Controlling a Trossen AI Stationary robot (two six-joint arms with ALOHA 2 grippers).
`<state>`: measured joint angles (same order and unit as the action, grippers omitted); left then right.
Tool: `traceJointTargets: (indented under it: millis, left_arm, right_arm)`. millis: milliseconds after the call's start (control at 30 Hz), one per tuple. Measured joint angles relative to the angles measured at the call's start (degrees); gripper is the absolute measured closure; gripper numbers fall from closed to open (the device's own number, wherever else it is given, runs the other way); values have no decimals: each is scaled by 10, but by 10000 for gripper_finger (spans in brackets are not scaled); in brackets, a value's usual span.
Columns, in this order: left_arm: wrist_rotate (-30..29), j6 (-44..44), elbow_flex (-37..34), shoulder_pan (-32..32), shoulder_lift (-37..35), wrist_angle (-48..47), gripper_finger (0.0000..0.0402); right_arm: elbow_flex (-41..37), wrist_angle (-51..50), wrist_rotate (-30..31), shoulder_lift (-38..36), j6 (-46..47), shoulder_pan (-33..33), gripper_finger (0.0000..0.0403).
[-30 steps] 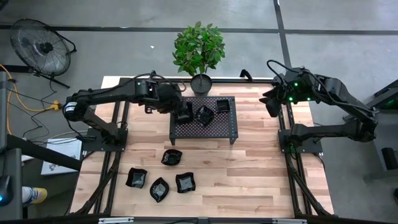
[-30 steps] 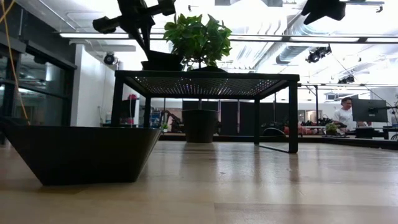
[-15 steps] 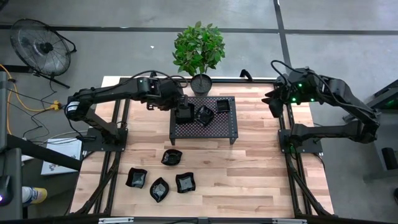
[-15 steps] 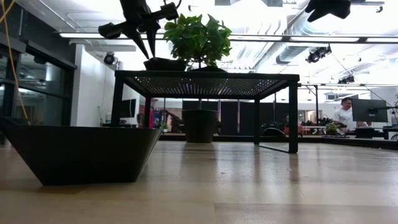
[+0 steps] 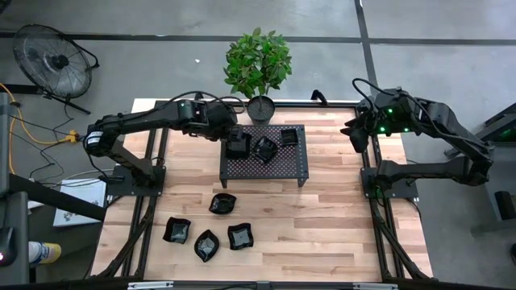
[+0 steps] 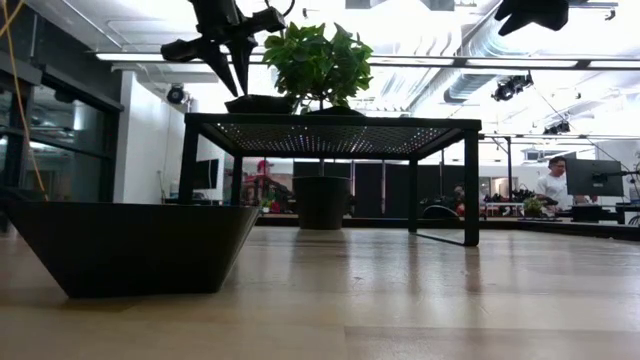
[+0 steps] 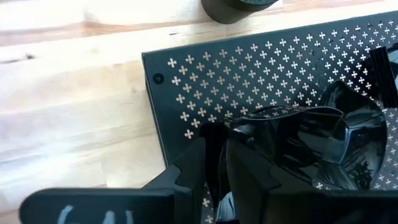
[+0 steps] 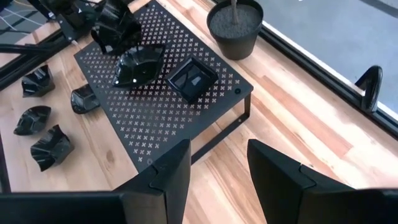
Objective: Pick & Place Mini shaped plates
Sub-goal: Stack the black distorted square plate on top of the other black distorted square plates on the shelf
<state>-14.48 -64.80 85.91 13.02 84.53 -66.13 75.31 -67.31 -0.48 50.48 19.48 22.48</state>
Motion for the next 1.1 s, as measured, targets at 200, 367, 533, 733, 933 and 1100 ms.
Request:
traceJointTargets:
  millis: [200, 367, 533, 733, 933, 1100]
  left_arm:
    - [45, 62, 0, 22, 0, 31, 339]
    - [71, 78, 0, 19, 0, 51, 339]
    - [78, 95, 10, 10, 0, 50, 339]
    - [-18, 165, 63, 5, -5, 51, 339]
    - [-59, 211, 70, 5, 22, 56, 339]
    - [-89, 218, 60, 5, 64, 60, 339]
  right_arm:
    - [0, -24, -10, 0, 0, 0, 249]
    - [0, -32, -10, 0, 0, 0, 249]
    - [0, -32, -10, 0, 0, 0, 249]
    - [0, -32, -10, 0, 0, 0, 249]
    - [0, -32, -10, 0, 0, 0, 249]
    - [0, -32, -11, 0, 2, 0, 249]
